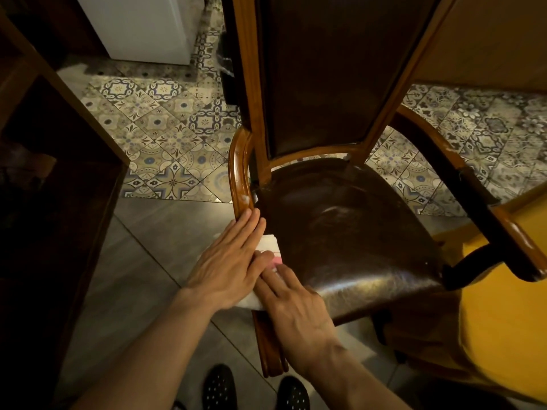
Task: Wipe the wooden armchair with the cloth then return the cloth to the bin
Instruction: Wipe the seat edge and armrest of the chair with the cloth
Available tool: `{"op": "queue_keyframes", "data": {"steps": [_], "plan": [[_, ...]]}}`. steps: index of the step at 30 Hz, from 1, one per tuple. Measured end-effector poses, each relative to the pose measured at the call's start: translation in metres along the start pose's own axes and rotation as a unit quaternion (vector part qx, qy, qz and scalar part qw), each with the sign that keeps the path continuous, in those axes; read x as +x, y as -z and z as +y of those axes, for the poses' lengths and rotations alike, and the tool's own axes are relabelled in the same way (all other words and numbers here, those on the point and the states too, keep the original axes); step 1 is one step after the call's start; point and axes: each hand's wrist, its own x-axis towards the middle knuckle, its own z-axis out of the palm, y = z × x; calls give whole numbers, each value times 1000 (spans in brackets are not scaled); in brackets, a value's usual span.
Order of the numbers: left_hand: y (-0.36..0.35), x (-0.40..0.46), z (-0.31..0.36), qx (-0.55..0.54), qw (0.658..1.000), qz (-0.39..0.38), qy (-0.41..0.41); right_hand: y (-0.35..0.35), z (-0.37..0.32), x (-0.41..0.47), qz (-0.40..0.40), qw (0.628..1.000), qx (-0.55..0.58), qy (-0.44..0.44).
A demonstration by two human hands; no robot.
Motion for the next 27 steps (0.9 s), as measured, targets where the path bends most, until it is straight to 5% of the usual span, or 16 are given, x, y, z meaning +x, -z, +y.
{"op": "queue_keyframes", "data": {"steps": [27], "plan": [[-9, -4, 17, -9, 999, 17, 31, -12, -1, -65, -27, 998, 36, 47]]}}
